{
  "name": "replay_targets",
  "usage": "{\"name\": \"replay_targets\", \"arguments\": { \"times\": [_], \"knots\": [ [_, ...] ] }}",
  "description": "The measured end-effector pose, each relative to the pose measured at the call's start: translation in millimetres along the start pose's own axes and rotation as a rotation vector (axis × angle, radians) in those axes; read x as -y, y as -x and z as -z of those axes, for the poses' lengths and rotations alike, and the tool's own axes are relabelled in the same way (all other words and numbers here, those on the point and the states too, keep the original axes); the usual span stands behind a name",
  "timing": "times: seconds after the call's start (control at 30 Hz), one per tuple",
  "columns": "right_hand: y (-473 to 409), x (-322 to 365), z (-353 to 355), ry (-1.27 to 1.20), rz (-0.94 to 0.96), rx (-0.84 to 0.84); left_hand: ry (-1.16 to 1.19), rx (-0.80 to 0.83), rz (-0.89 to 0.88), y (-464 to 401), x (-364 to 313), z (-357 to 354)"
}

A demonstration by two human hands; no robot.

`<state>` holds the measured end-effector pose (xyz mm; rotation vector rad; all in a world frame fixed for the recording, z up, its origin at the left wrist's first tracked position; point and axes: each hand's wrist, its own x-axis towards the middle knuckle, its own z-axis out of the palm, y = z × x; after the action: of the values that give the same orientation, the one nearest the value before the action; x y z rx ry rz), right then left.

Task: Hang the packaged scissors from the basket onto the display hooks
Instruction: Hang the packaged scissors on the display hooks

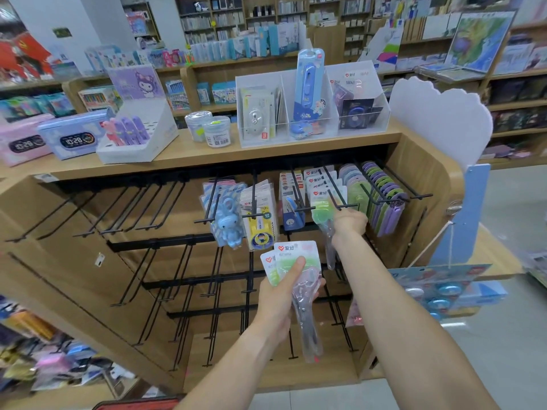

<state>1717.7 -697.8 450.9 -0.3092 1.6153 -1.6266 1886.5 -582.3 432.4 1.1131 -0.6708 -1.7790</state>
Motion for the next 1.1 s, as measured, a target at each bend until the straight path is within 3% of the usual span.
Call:
{"name": "replay_targets", "arguments": {
  "times": [0.17, 0.23, 0.3, 0.37, 0.67, 0.9, 1.1],
  "knots": [
    [27.1, -14.4, 15.4, 0.105, 0.071, -0.175, -0.006, -0.008, -0.01, -4.4, -2.6, 2.2],
    [56.6, -25.8, 35.0, 0.059, 0.084, -0.07, -0.011, -0.009, -0.019, -5.6, -2.2, 3.5],
    [84.0, -35.4, 50.6, 0.062, 0.052, 0.169, -0.028, 0.011, -0.025, -6.6, -1.2, 2.7],
    [97.3, -44.4, 58.7, 0.088, 0.067, 0.294, -0.052, 0.033, -0.032, -7.2, 1.2, -0.6],
    [73.7, -28.9, 71.3, -0.162, 0.167, 0.098, -0.087, 0.012, -0.03, -10.5, 6.1, -9.4],
    [52.9, -11.0, 56.4, -0.12, 0.245, 0.086, -0.172, -0.115, -0.06, -13.6, 5.6, -4.5],
    [36.5, -13.5, 44.0, -0.096, 0.245, 0.027, -0.197, -0.095, -0.116, -13.3, 4.2, -2.7]
  ]
}}
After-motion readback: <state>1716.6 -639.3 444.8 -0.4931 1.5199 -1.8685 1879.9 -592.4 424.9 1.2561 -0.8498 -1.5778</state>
